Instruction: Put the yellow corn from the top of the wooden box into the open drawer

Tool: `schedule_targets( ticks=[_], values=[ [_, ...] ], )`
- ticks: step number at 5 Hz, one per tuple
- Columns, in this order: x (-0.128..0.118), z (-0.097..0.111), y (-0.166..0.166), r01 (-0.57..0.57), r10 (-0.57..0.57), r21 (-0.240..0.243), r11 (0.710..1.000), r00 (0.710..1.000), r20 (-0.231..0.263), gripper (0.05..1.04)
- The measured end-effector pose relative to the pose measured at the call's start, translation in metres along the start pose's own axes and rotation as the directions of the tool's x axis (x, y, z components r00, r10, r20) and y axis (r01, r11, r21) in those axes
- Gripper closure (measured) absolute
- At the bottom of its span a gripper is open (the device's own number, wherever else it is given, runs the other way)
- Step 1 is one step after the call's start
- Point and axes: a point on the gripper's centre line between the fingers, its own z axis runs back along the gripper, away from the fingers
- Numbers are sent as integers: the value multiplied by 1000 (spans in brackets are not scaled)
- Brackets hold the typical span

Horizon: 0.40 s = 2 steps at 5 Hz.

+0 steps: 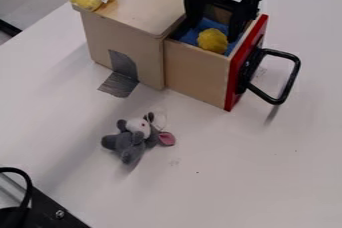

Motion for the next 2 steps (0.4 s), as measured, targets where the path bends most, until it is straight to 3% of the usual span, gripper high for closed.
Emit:
schedule_targets(
  ticks=[1,2],
  values=[
    [-10,32,-9,22,-21,-27,999,999,38,84],
    [-22,46,-16,41,-40,-40,998,999,32,84]
  ],
)
